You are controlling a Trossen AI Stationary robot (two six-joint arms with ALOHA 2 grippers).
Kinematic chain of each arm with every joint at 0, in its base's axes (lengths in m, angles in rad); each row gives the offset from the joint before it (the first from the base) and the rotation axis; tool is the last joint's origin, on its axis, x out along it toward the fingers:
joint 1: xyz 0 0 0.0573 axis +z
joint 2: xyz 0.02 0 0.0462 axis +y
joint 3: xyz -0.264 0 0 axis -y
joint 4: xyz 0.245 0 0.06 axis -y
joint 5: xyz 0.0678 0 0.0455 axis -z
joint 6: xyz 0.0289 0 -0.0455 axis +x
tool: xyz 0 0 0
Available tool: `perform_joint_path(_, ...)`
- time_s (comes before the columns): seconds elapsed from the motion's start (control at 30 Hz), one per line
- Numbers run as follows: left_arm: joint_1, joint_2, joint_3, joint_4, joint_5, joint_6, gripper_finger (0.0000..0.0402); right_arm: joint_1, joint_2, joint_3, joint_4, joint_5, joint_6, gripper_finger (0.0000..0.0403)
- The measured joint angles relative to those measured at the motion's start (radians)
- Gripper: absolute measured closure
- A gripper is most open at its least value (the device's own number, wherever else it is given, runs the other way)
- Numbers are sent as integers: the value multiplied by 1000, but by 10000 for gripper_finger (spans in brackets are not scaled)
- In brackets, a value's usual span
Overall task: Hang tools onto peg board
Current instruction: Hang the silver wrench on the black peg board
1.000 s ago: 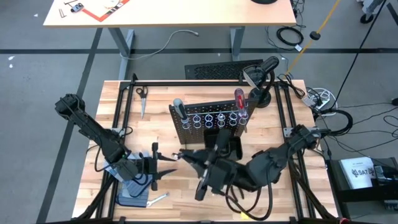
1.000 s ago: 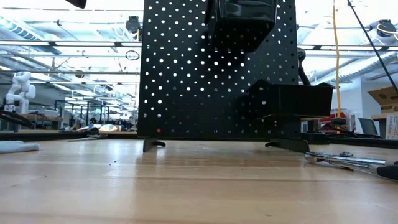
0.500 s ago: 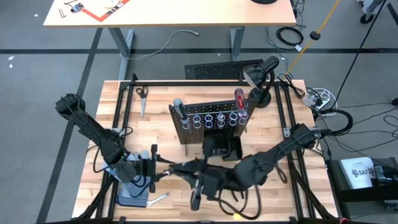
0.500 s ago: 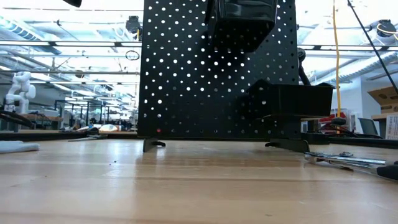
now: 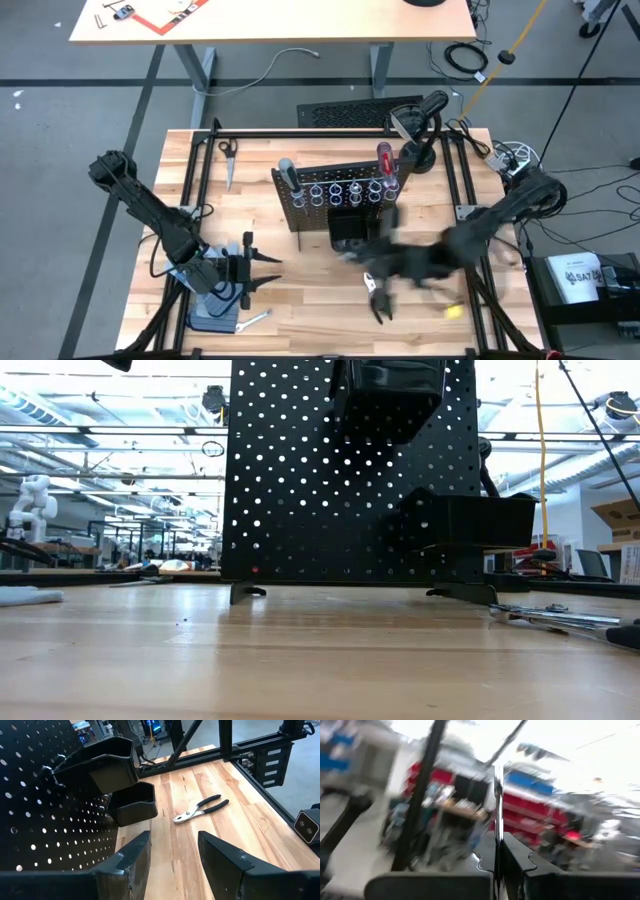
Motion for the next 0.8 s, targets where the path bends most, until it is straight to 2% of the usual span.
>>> perform_joint_path(0.17,11,0,0,0,0,3,228,45,-150,-256,106,104,37,400)
perform_joint_path(0.23,20,0,0,1,0,2,228,57,-186,-326,101,152,92,400)
perform_joint_path(0.33,27,0,0,1,0,0,228,61,-228,-399,106,163,214,400)
perform_joint_path(0.53,38,0,0,1,0,-1,228,55,-197,-460,62,164,412,400)
perform_joint_path(0.8,42,0,0,0,0,-2,228,-34,-139,-460,12,172,606,400)
